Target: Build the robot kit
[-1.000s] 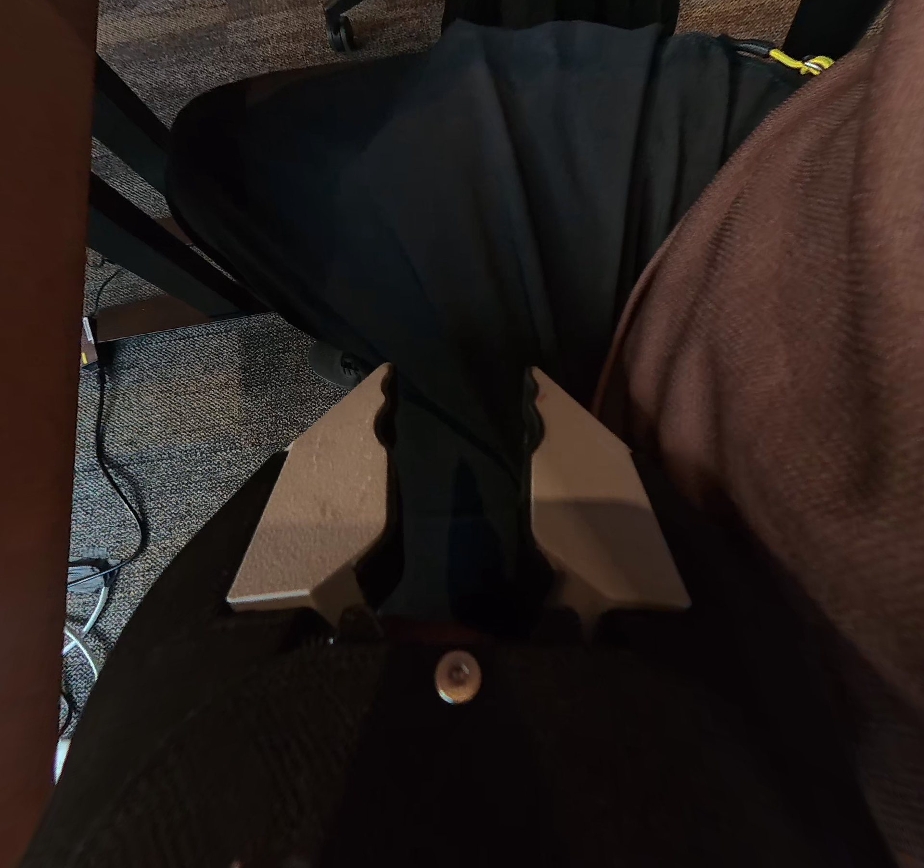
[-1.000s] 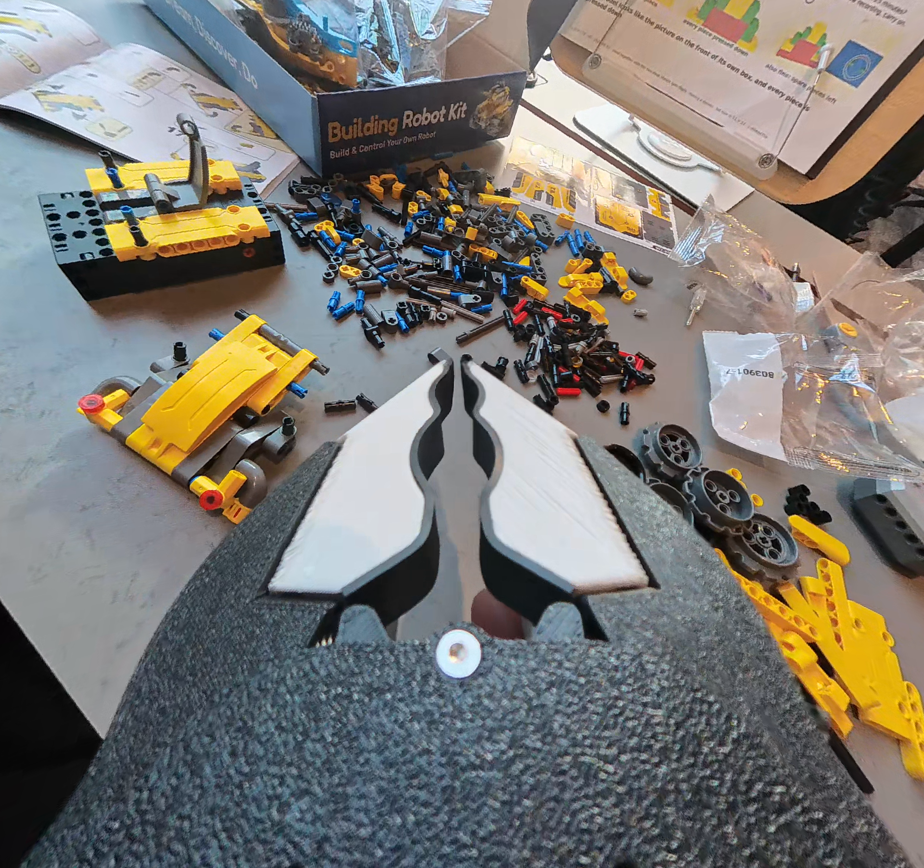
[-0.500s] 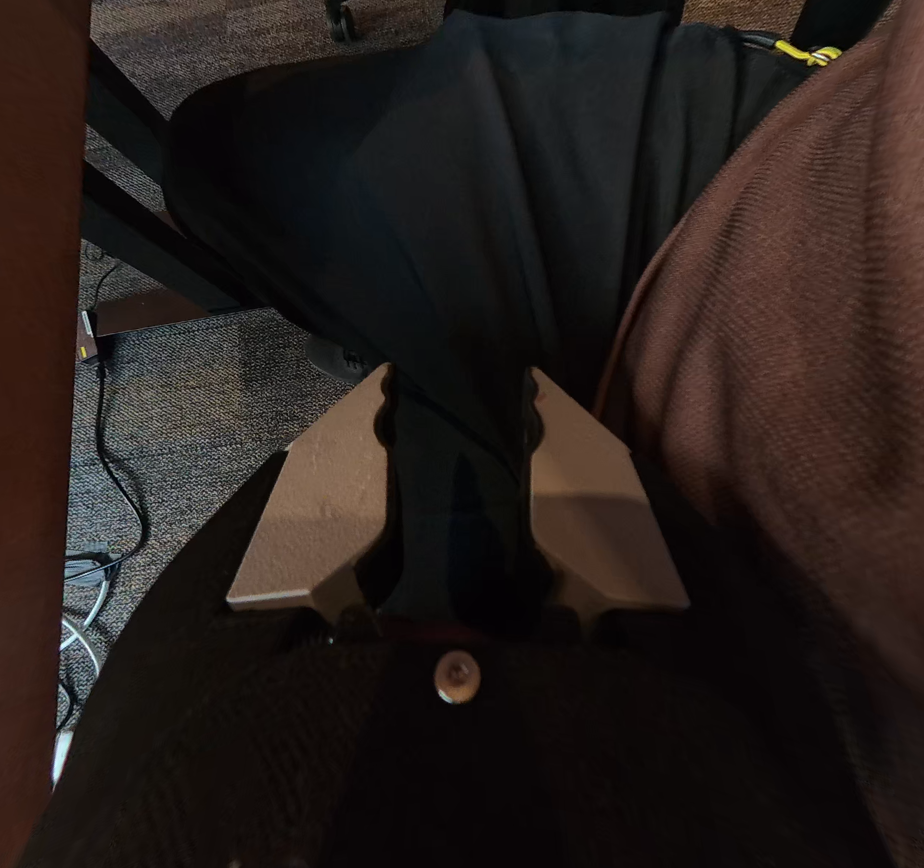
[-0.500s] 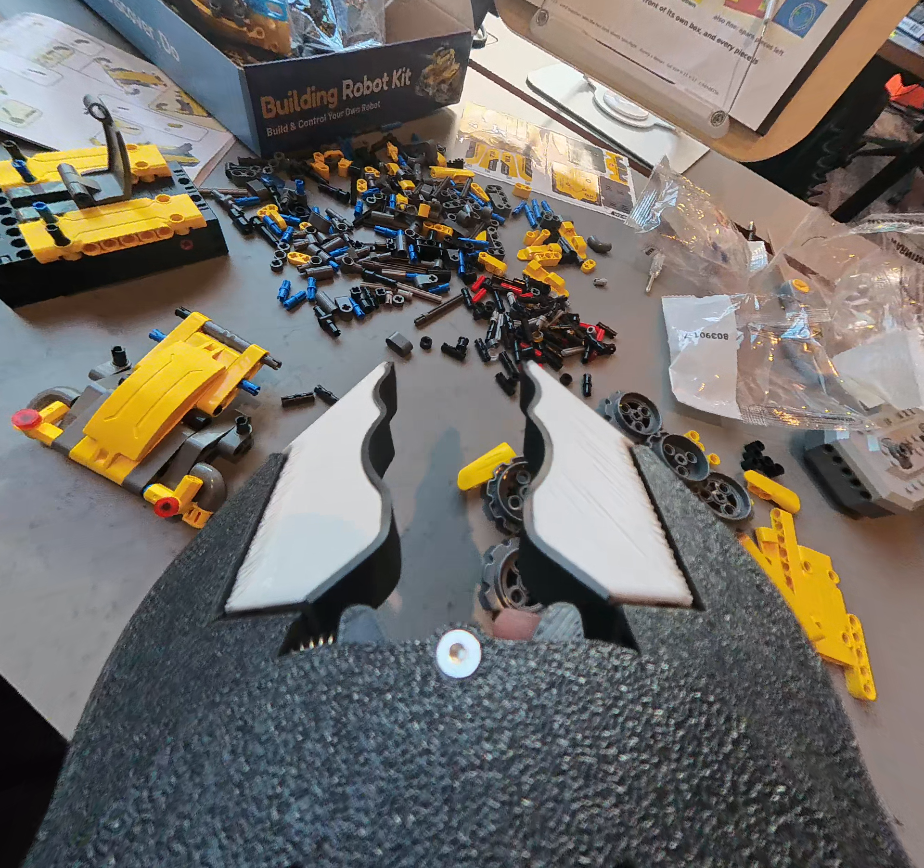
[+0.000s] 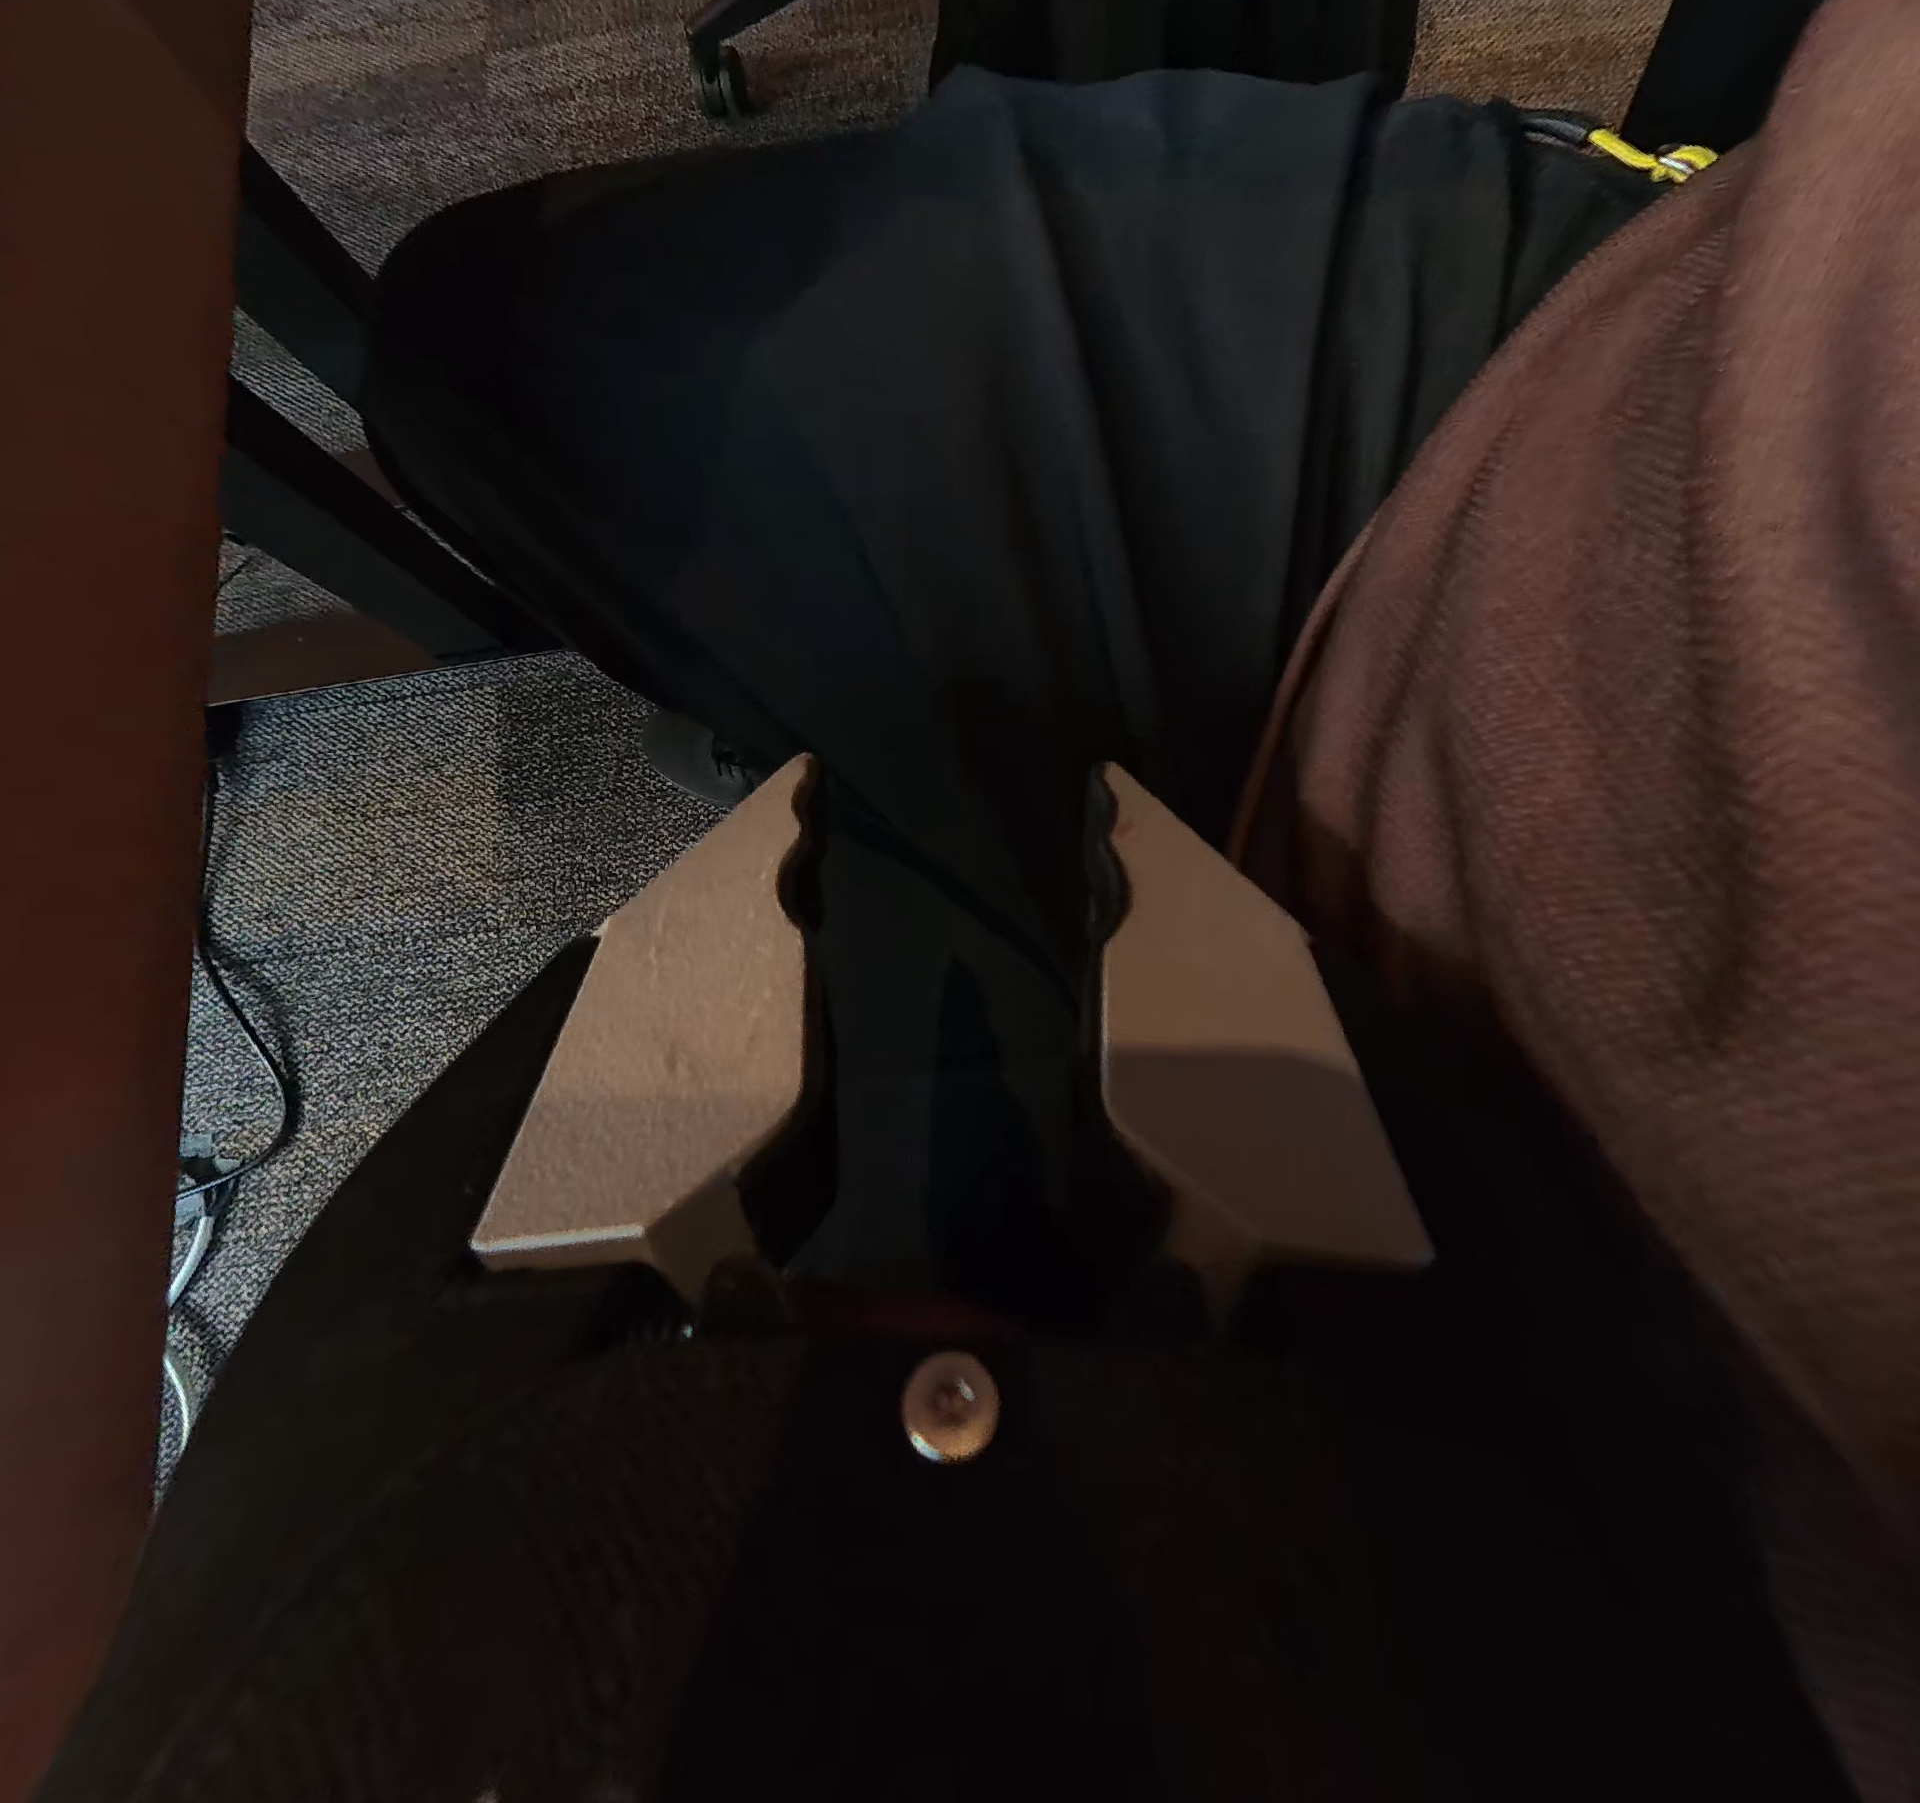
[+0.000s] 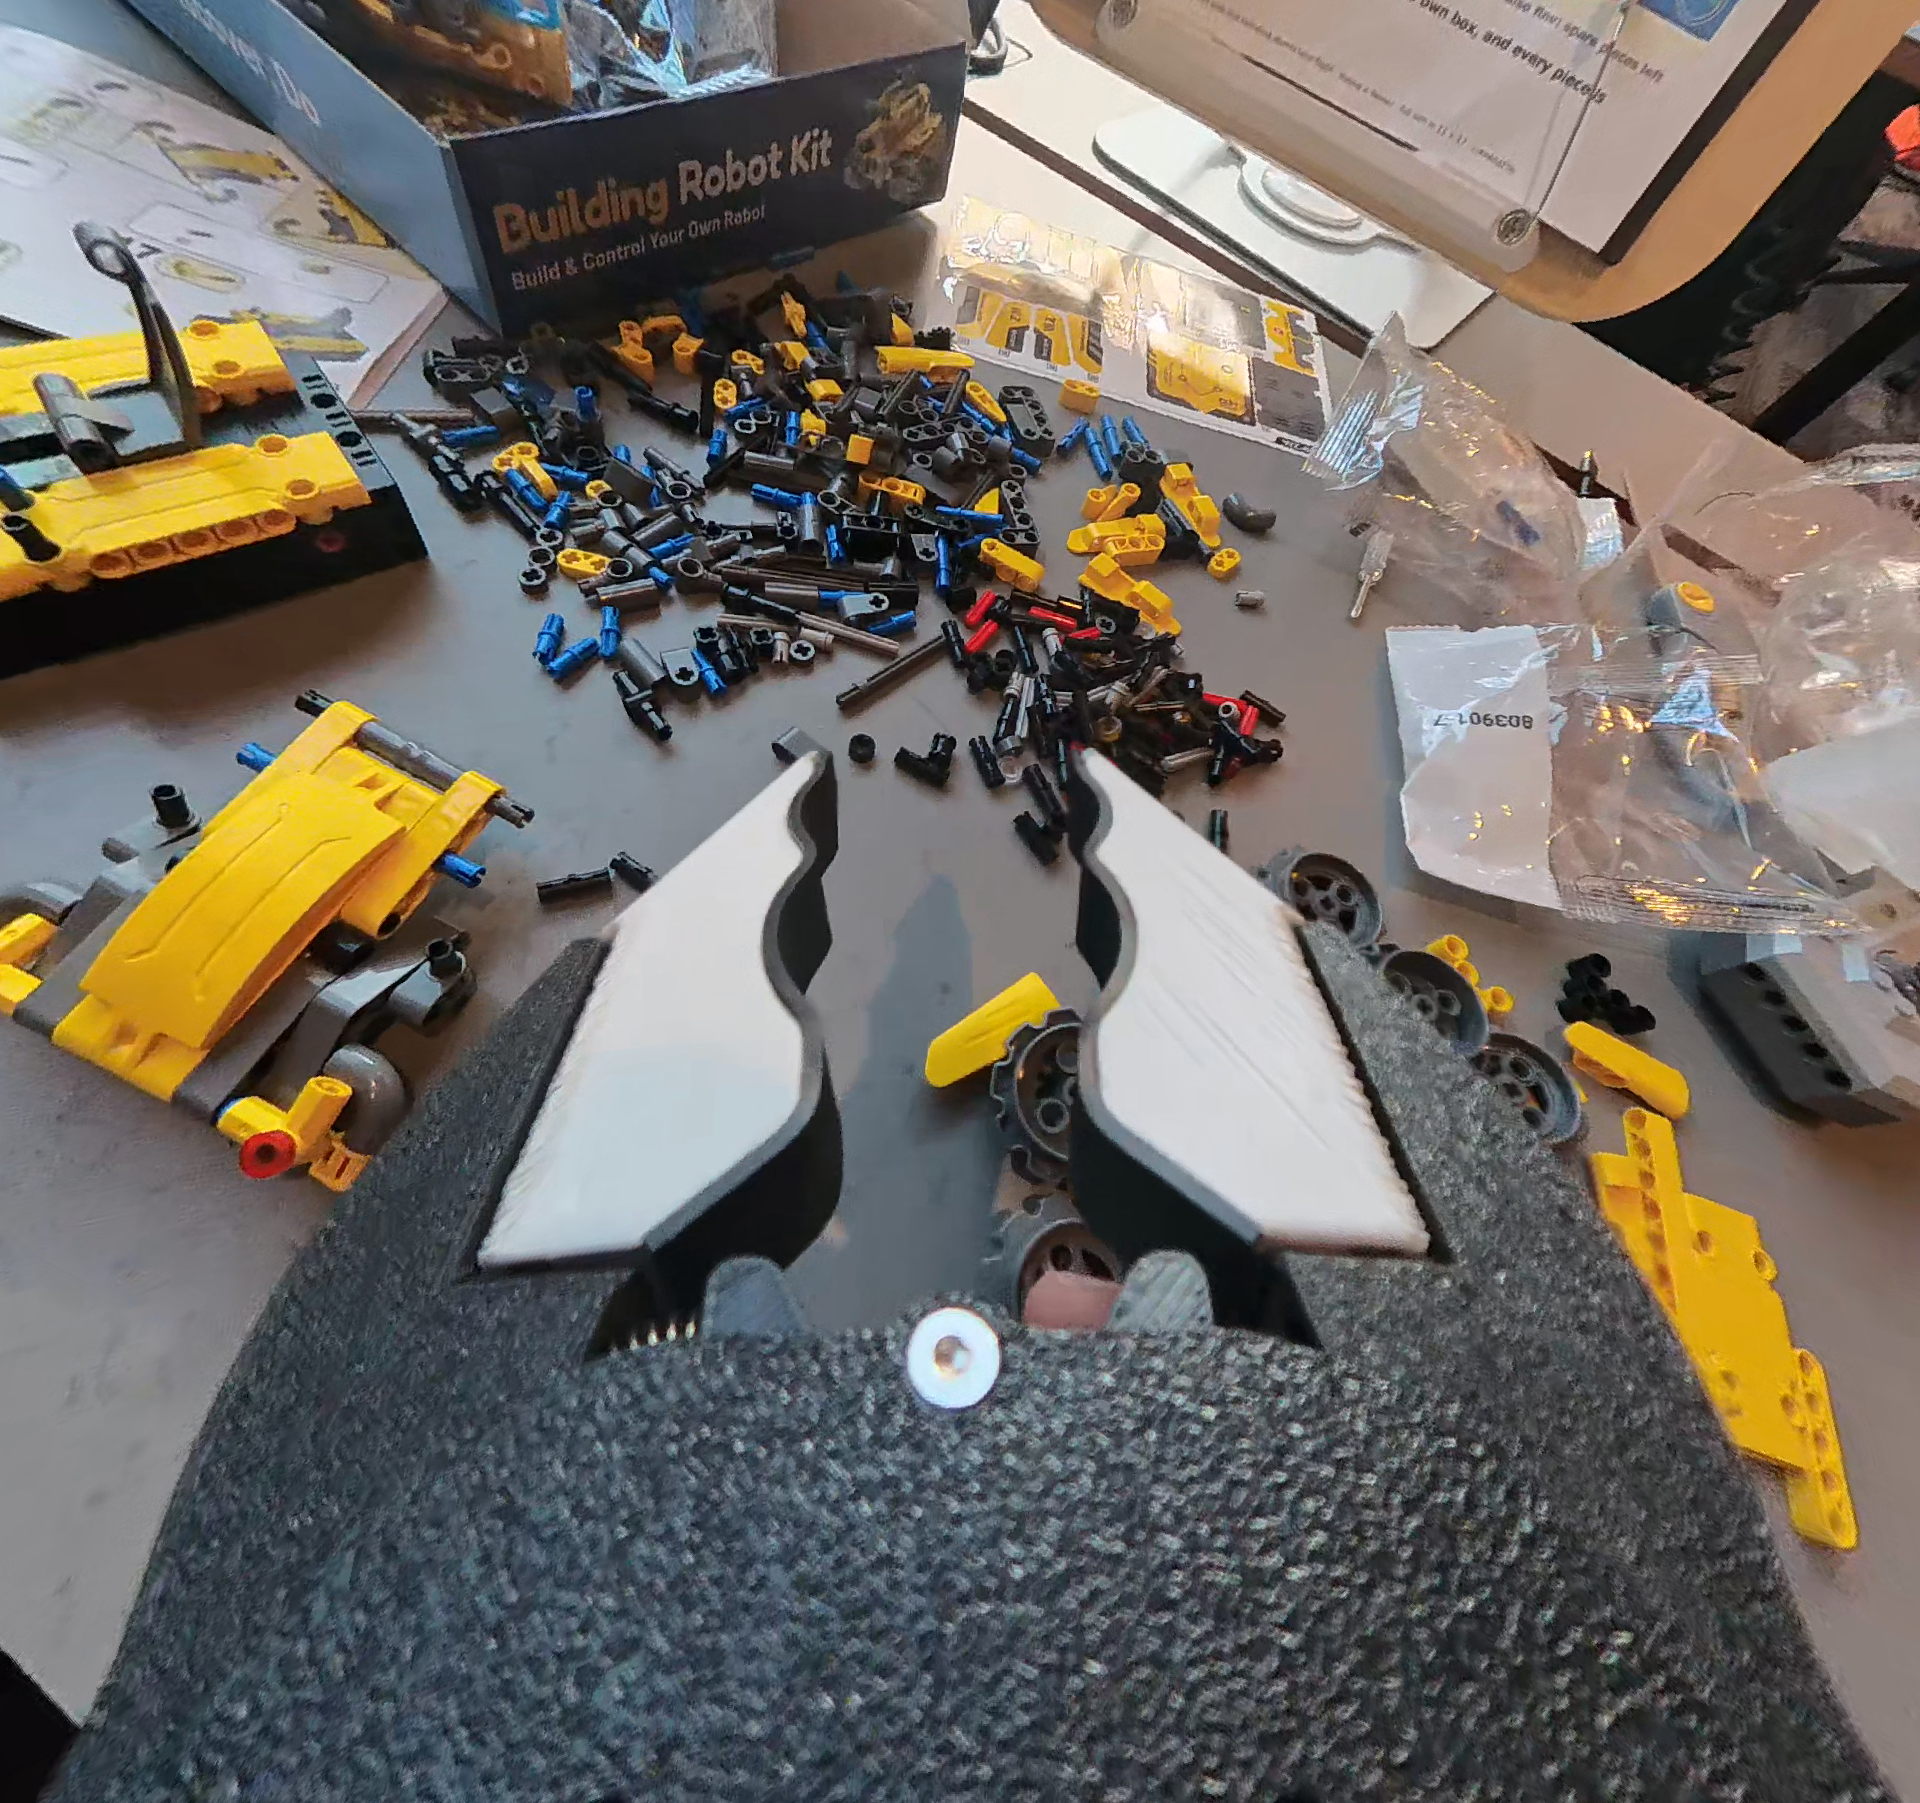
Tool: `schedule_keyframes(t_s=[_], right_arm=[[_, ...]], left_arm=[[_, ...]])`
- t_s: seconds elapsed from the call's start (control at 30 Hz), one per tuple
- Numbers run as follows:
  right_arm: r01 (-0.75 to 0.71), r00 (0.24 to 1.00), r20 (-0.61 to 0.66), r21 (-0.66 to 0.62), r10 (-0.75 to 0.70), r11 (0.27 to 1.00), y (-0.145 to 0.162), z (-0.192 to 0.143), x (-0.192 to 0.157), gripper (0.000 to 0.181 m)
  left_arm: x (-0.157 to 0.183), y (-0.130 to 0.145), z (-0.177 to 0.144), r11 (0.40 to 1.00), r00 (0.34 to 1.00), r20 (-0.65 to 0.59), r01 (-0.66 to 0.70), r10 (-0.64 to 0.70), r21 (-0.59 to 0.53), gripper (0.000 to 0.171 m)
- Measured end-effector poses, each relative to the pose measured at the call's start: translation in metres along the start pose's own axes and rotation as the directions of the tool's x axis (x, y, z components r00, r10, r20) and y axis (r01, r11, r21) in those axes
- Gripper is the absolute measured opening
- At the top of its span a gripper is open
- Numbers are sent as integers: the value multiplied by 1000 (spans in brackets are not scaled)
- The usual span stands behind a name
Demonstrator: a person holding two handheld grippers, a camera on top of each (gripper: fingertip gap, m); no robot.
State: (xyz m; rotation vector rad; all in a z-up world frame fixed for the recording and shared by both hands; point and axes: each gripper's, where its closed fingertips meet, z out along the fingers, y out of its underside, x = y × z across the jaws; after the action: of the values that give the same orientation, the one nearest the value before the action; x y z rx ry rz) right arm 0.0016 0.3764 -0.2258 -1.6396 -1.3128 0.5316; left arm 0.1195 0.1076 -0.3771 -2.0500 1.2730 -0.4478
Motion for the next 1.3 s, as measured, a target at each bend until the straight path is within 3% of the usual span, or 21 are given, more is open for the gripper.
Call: schedule_keyframes(t_s=[0.13,0.27,0.4,0.53,0.7,0.93,1.1,1.3], right_arm=[[53,999,10,-24,-53,998,1,6,0,30],[144,989,32,-14,-143,989,-23,18,14,0],[257,957,164,-97,-239,962,-42,57,25,0],[385,883,380,-251,-275,888,-24,99,18,0],[499,821,468,-306,-328,811,-14,129,25,7],[607,743,569,-350,-353,714,4,146,21,10],[625,723,594,-348,-352,699,1,146,18,5],[606,745,547,-316,-382,730,-19,128,17,5]], left_arm=[[1,0,0,1000,1000,-3,-4,4,0,48],[1,1,0,1000,1000,-2,-5,5,-3,48],[1,0,1,1000,1000,-5,-1,1,-3,48],[-1,3,2,1000,1000,4,-3,3,-18,48],[-5,5,1,1000,1000,2,25,-25,-11,48],[-5,5,0,999,998,-25,54,-54,1,48],[-8,6,-1,998,997,-25,70,-70,2,48],[-8,5,-3,998,998,-20,68,-68,5,48]])
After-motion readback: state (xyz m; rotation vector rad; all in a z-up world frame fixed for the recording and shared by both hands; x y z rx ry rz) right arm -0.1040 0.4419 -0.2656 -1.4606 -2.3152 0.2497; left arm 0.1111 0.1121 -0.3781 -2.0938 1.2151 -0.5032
